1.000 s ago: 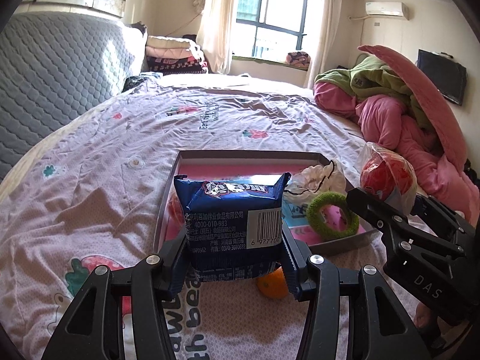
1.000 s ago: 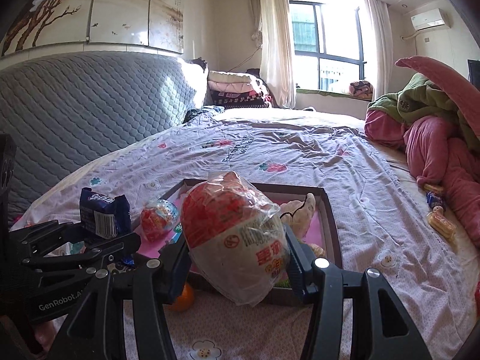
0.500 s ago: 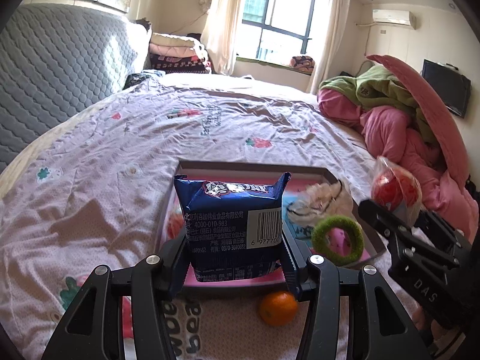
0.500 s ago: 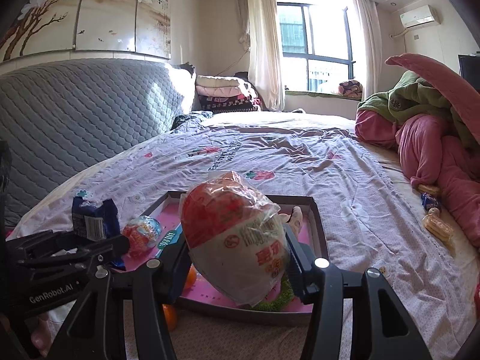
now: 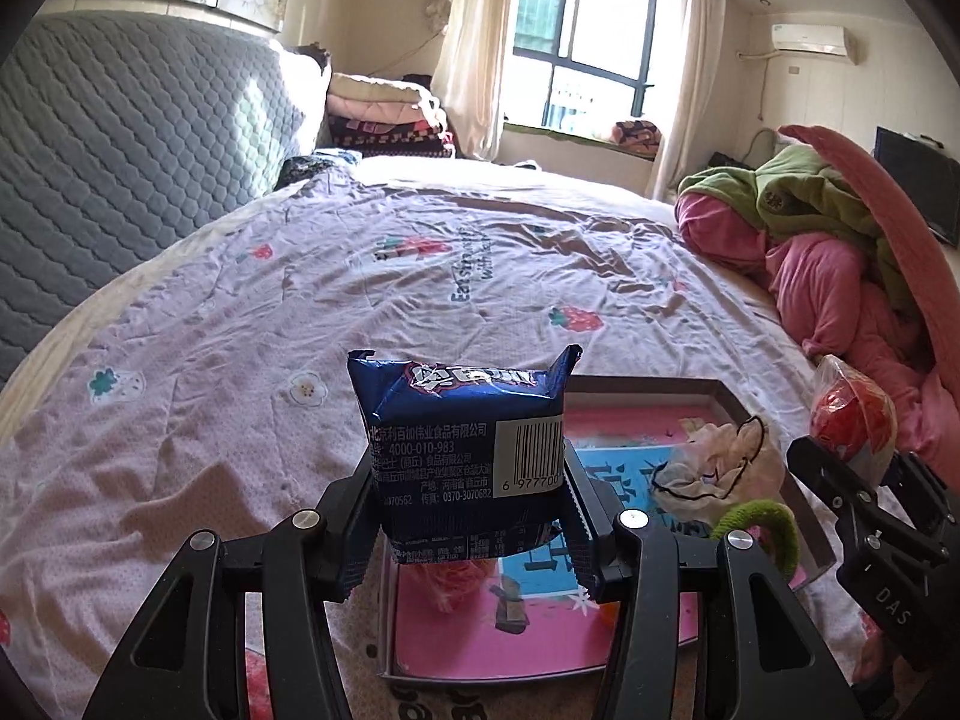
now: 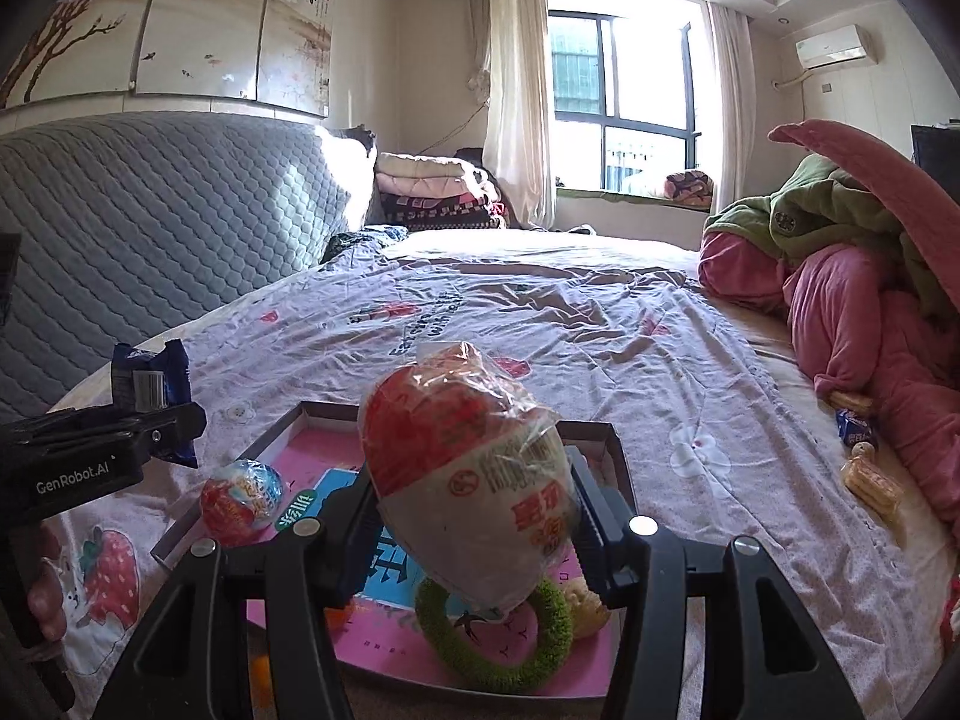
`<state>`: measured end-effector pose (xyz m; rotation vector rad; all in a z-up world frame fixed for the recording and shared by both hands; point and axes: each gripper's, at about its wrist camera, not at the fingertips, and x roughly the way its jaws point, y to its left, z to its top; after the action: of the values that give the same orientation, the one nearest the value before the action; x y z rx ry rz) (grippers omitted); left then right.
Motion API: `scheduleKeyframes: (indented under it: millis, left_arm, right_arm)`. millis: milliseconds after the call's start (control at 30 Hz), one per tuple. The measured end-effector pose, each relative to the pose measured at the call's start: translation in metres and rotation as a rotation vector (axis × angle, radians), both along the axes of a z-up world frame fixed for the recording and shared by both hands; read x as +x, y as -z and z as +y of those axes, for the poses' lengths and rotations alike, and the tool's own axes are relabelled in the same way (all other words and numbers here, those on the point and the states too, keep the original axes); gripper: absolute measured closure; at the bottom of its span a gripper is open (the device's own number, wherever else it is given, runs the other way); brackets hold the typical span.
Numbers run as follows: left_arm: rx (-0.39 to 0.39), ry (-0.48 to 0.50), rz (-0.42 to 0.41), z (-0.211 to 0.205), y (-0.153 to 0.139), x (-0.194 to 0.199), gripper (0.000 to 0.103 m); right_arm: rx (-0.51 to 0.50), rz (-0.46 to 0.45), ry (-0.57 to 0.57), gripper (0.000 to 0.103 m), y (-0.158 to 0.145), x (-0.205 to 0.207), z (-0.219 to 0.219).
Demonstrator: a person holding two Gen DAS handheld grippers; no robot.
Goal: Organize objects
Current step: 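Carry the blue packet with left while right carries the egg bag over the tray, then lower and release the blue packet into the tray with left while right lowers the egg bag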
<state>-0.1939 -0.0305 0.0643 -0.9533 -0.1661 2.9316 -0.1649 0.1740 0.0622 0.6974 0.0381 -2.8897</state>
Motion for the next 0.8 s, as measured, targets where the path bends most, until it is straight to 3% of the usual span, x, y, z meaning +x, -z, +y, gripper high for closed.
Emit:
scheduleKeyframes:
  millis: [800]
  left_arm:
    - [-0.114,0.097,-0.093,0.048,0.051,0.011,0.049]
  right_arm:
    - [0.075,-0.103,-0.065,0.048,0.042,0.0,-0.018]
